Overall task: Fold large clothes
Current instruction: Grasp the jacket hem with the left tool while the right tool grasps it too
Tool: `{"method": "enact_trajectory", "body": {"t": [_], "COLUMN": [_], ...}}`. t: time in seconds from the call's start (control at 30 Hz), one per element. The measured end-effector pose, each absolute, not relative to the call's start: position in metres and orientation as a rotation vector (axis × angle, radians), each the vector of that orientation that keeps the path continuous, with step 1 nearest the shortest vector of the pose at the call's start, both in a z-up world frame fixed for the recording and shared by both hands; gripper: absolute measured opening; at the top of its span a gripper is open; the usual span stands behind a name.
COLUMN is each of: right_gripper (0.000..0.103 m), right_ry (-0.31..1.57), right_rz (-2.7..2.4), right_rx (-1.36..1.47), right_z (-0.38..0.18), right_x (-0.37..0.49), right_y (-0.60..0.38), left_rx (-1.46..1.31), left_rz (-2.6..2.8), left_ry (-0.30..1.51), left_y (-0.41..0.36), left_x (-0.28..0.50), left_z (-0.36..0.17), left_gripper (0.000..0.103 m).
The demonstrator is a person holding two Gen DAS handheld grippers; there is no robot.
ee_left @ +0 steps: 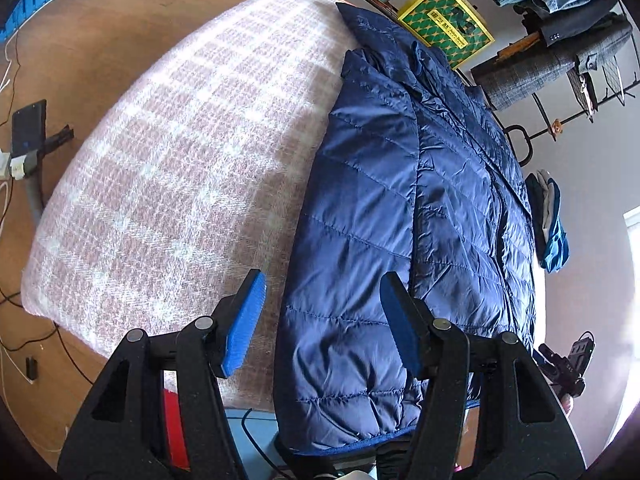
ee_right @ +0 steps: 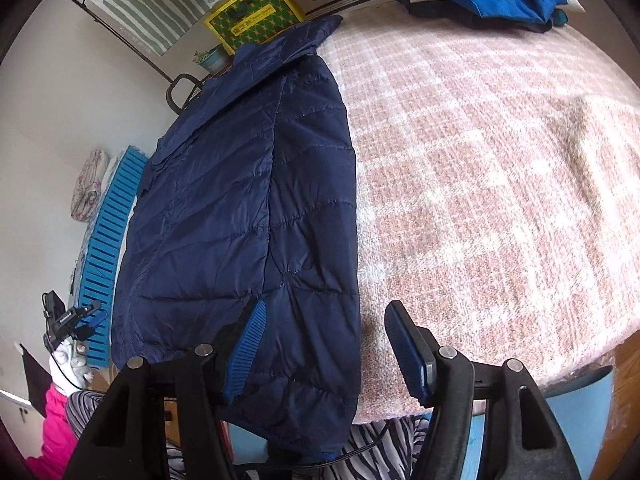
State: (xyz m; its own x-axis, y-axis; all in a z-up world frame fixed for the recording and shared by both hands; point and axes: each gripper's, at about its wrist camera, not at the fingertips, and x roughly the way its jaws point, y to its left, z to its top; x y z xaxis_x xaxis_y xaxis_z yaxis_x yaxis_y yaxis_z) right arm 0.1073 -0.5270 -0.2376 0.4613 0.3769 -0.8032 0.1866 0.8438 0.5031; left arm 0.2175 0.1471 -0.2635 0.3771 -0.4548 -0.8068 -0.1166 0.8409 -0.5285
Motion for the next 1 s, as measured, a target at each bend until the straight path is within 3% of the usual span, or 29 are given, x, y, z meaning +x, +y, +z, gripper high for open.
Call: {"method": "enact_trajectory", "body": {"t": [0.37,0.5,0.67,0.7,0.73,0.8,1.0], "right_gripper": [0.064,0.055,0.035,0.023,0.014,0.009,0.005], "right_ry": [1.165,1.176,1.184,1.192,1.198,1.193,1.106], "right_rz": [0.182,0.198,0.227,0.243,0.25,0.239,0.237], "right_rx": [0.574,0.559,0.523,0.53,0.541,0.554,0.614], "right_z": [-0.25,-0.251,-0.252,-0.253,-0.255,-0.253,-0.224], "right_x": [0.116,0.119,0.123,0.123,0.124,0.126,0.126], "right_y": [-0.513,-0.514,-0.507,-0.506,-0.504,-0.502,-0.504], "left_rx": [-0.545,-0.476,-0.351,-0.335,-0.316,-0.324,-0.39], "left_rz": [-0.285,-0.298,-0.284,-0.282,-0.277,-0.288,-0.309], "left_ry": [1.319,1.338,1.375,1.364,1.346,1.296,1.142], "left_y": [0.136,0.127,0.11,0.106,0.103,0.098,0.099], "left_x": [0.224,0.224,0.223,0.222,0.222,0.222,0.223], "left_z": [-0.296,-0.294,-0.288,-0.284,-0.278,-0.264,-0.203], "left_gripper": [0.061,0.06,0.012,0.005,0.004,0.003,0.001]}}
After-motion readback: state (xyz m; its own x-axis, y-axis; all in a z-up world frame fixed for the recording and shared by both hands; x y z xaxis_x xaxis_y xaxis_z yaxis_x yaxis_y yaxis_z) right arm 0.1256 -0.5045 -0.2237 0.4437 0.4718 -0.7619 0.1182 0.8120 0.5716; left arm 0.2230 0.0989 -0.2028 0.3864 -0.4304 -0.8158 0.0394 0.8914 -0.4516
